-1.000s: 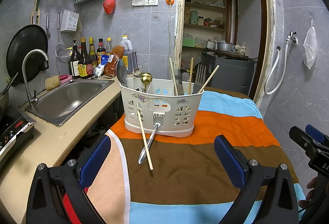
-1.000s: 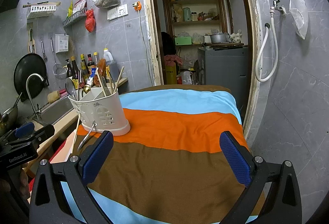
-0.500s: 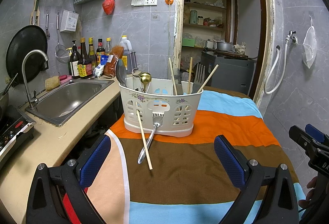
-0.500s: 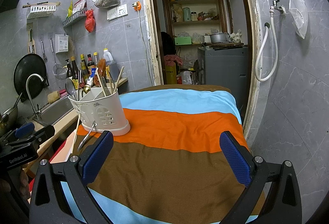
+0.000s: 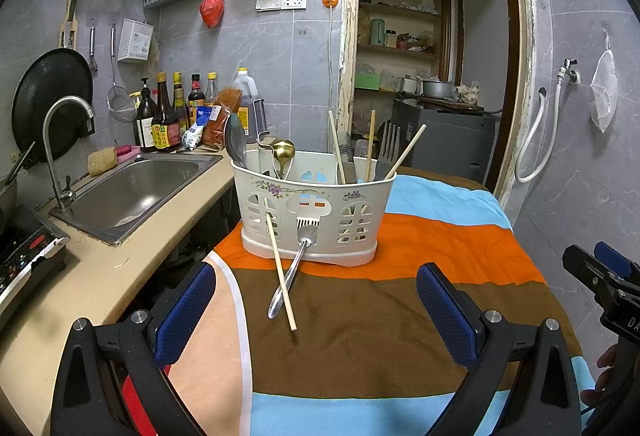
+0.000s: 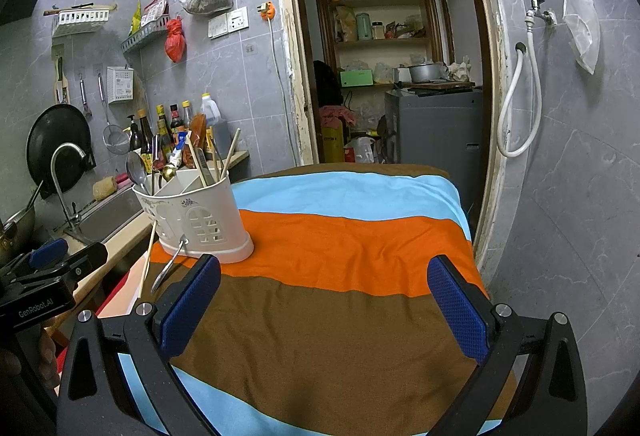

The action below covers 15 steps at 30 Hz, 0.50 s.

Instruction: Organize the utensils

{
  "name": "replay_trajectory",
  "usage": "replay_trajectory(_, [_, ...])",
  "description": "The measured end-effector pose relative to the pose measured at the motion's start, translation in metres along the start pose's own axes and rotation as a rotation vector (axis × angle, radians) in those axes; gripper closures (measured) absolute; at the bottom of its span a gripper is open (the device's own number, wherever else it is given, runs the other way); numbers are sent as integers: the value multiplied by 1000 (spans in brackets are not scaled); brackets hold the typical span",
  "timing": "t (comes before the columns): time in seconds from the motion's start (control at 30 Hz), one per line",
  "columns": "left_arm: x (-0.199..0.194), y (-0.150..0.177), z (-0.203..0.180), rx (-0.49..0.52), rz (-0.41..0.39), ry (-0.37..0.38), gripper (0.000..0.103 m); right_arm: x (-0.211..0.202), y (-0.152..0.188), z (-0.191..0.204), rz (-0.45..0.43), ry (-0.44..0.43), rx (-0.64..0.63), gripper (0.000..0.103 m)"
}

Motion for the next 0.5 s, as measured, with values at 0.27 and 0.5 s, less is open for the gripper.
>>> replay_trajectory(0.27, [-6, 2, 3, -10, 7, -15, 2, 0, -1, 0, -1, 0, 1, 1])
replay_trajectory(0.5, [-6, 2, 1, -3, 10, -13, 2, 0, -1, 0, 1, 0, 0, 1])
Point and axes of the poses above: each gripper's, at about its wrist camera, not at the fingertips, and x roughly the way its jaws point, z to its left, y to its underside, the point moved 6 cm from there along x, roughly the way its jaws point, and after that the axes turned 10 degrees about x, right-handed, at the moved point
